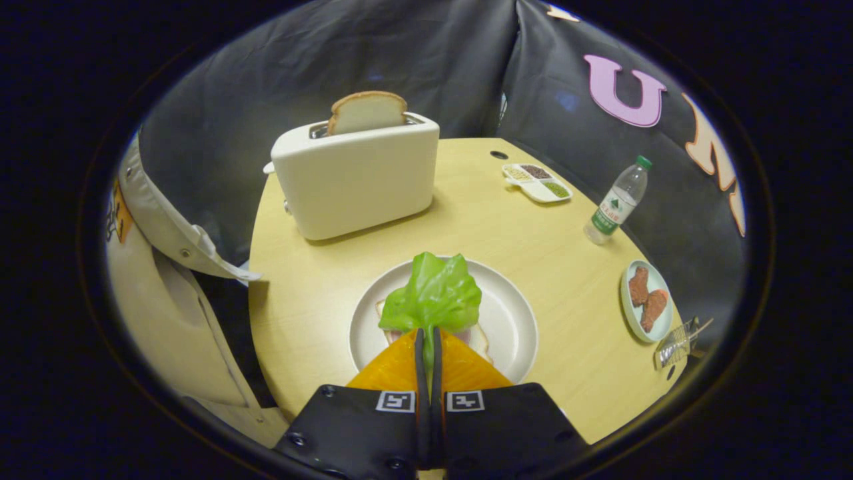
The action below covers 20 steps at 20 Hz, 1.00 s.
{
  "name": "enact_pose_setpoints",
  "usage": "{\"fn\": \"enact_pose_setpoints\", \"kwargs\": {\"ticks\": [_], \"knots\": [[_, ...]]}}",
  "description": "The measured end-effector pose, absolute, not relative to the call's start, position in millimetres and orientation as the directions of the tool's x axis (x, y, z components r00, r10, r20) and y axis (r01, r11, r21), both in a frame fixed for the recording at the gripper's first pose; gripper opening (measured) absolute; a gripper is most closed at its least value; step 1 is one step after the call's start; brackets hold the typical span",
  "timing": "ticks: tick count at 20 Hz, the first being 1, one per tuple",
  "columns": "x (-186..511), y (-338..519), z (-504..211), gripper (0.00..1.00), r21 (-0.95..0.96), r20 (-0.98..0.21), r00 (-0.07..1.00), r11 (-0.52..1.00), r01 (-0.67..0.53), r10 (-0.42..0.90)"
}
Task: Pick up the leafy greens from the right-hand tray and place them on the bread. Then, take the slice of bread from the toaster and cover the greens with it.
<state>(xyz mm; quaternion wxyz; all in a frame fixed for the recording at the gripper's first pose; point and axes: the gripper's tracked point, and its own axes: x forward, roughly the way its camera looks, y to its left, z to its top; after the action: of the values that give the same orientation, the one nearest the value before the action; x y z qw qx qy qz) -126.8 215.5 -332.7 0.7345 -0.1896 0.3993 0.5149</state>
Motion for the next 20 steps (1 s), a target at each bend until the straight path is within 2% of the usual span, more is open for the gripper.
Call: {"fn": "enact_pose_setpoints", "kwargs": {"ticks": [7,8,12,20], "knots": [[-117,211,-364,0.05,0.102,-0.829,0.149,0.408,-0.907,0.540],[-117,208,-369,0.13,0.095,-0.838,0.150,0.411,-0.907,0.524],[-115,208,-382,0.24,0.069,-0.857,0.154,0.406,-0.911,0.492],[-114,214,-372,0.84,0.070,-0.852,0.174,0.438,-0.896,0.493]]}}
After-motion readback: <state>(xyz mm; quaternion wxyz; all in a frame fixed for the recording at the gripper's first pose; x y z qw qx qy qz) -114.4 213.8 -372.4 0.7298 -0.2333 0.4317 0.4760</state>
